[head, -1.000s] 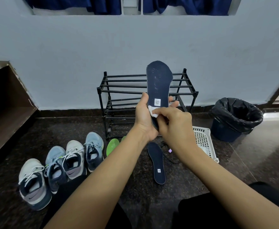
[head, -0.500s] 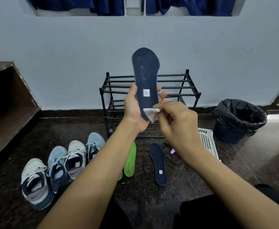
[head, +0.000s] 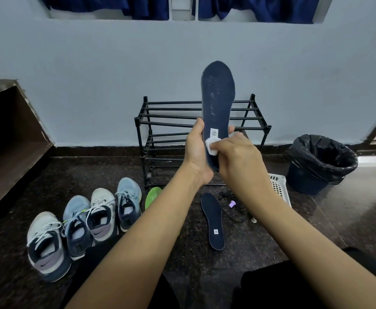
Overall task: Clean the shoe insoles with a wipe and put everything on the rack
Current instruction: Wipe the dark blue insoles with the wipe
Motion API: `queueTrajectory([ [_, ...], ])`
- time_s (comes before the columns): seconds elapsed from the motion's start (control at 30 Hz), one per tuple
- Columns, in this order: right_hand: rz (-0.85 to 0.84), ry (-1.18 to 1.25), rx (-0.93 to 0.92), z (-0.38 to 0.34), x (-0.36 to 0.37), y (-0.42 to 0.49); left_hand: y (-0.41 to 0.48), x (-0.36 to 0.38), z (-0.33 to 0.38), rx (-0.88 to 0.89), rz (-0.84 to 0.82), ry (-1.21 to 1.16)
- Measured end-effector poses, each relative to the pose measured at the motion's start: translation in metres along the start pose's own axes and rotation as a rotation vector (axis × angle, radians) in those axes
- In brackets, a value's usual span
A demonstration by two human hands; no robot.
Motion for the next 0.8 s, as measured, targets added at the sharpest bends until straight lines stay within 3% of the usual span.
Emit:
queueTrajectory([
  [0.33,-0.155,0.180,0.078,-0.009,-0.013,-0.012,-0.003,-0.009,0.015,0.074,0.017,-0.045],
  [0.57,0.146,0.165,0.158,0.001,-0.026,-0.008,-0.009,-0.005,0.014,0.050,-0.013,0.024],
  [0.8,-0.018,0.160,0.054,-0.007,-0.008,-0.011,-0.008,0.001,0.003,0.008,-0.012,0.037],
])
Point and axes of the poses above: each hand's wrist, its own y-axis towards the middle knuckle, its own x-axis out of the palm, z = x × y, the point moved 2 cm from there along y, towards the middle knuckle, and after that the axes turned 8 degrees about -y, right-handed, at the moved point
